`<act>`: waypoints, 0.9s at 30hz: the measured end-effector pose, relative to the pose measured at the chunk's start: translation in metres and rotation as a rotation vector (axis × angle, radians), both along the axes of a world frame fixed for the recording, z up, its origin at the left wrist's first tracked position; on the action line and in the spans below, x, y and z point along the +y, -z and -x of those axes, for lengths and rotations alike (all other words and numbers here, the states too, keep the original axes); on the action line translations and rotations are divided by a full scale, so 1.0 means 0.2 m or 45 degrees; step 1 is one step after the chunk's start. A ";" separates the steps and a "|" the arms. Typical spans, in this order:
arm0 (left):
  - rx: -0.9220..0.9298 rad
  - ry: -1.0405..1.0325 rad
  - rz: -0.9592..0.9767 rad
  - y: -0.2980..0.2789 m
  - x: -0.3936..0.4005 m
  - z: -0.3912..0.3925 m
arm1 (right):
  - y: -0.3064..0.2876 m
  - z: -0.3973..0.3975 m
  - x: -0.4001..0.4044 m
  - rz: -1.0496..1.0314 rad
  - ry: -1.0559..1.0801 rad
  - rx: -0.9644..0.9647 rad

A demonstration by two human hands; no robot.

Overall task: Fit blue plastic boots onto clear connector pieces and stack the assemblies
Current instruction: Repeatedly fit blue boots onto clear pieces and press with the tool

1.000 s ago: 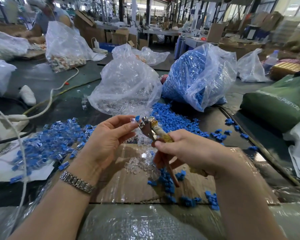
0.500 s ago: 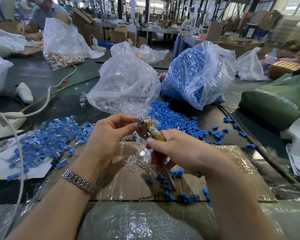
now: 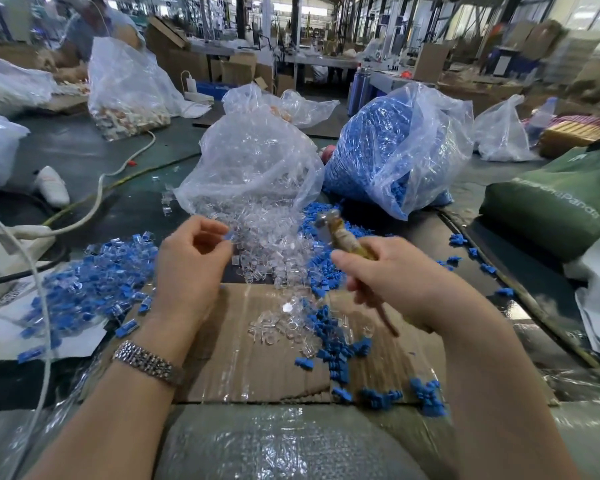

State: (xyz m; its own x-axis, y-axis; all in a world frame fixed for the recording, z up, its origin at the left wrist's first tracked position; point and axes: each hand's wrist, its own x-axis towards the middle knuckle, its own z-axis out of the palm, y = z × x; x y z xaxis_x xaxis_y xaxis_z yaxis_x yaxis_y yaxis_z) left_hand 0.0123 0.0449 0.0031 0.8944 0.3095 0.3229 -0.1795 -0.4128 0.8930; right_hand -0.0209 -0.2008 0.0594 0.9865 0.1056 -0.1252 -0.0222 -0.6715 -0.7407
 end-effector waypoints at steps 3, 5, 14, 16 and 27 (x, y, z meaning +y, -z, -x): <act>0.078 -0.387 -0.535 0.02 0.05 -0.01 | 0.03 -0.04 -0.10 0.388 0.241 -0.103; -0.002 -0.375 -0.695 0.02 0.03 0.00 | 0.08 -0.05 -0.15 0.538 0.331 -0.054; 0.087 0.310 -0.898 0.11 -0.14 0.00 | 0.19 -0.06 -0.08 0.829 0.356 0.184; 0.084 0.284 -0.929 0.13 -0.15 -0.01 | 0.20 -0.05 -0.07 0.887 0.344 0.174; 0.134 0.353 -0.905 0.13 -0.16 -0.02 | 0.20 -0.09 0.08 0.701 0.079 -0.381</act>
